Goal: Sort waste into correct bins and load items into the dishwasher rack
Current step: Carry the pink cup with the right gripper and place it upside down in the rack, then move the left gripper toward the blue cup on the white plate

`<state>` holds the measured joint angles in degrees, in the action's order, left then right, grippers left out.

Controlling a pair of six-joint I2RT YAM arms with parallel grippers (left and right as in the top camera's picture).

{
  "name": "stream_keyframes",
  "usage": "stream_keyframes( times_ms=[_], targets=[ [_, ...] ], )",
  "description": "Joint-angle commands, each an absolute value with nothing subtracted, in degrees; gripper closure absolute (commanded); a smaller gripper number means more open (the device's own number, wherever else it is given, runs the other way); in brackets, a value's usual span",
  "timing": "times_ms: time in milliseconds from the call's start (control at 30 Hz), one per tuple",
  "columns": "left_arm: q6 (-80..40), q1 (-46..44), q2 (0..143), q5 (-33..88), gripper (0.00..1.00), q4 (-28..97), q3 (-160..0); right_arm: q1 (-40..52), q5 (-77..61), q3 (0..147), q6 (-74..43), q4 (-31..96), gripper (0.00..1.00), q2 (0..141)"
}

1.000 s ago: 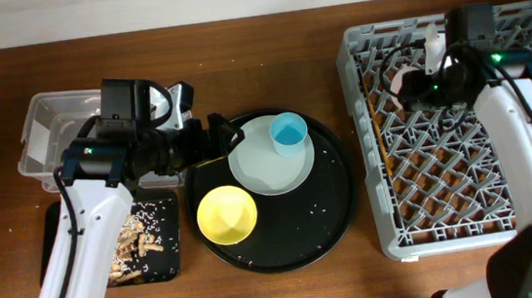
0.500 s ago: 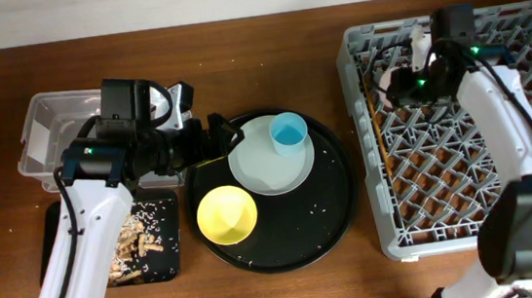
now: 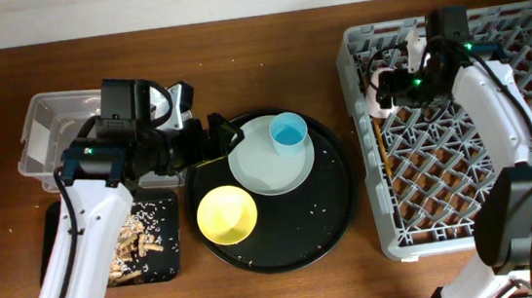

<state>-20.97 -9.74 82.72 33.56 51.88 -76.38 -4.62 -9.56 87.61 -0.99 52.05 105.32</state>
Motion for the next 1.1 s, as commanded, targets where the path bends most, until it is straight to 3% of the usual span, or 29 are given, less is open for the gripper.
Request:
stream_keyframes(
  times_ms=[0, 167, 433, 567, 667, 733, 1000, 1067],
  targets=[
    [-20.5, -9.7, 82.0, 32.9, 0.01, 52.0, -76.8, -4.4, -9.9, 92.4, -0.9, 54.7, 0.08, 103.8],
    [-20.5, -9.7, 82.0, 32.9, 0.01, 52.0, -76.8, -4.4, -9.9, 96.3, -1.0, 62.0, 0.01, 101.4],
    [-20.5, -9.7, 82.0, 33.0, 0.01, 51.7, -76.8, -4.4, -9.9, 96.3, -0.9, 64.3, 0.02, 101.3],
    [-25.4, -9.7, 82.0, 32.8, 0.01, 44.8, -76.8, -4.5, -9.9, 96.3, -0.9, 64.3, 0.02, 101.3],
    [-32.3, -11.4, 82.8, 24.8, 0.01, 43.9, -76.8, -4.5, -9.9, 96.3, -0.9, 64.3, 0.02, 101.3],
    [-34.8, -15.0, 84.3, 19.9, 0.18, 43.0, -76.8, -4.5, -9.9, 96.3, -0.9, 64.3, 0.02, 101.3],
    [-35.2, -27.7, 94.1, 11.6, 0.39, 33.2, -76.8, -4.5, -9.9, 96.3, -0.9, 64.3, 0.02, 101.4],
    [-35.3, -29.2, 96.6, 9.0, 0.4, 32.3, -76.8, -4.5, -9.9, 96.3, -0.9, 64.3, 0.02, 101.4]
  ],
)
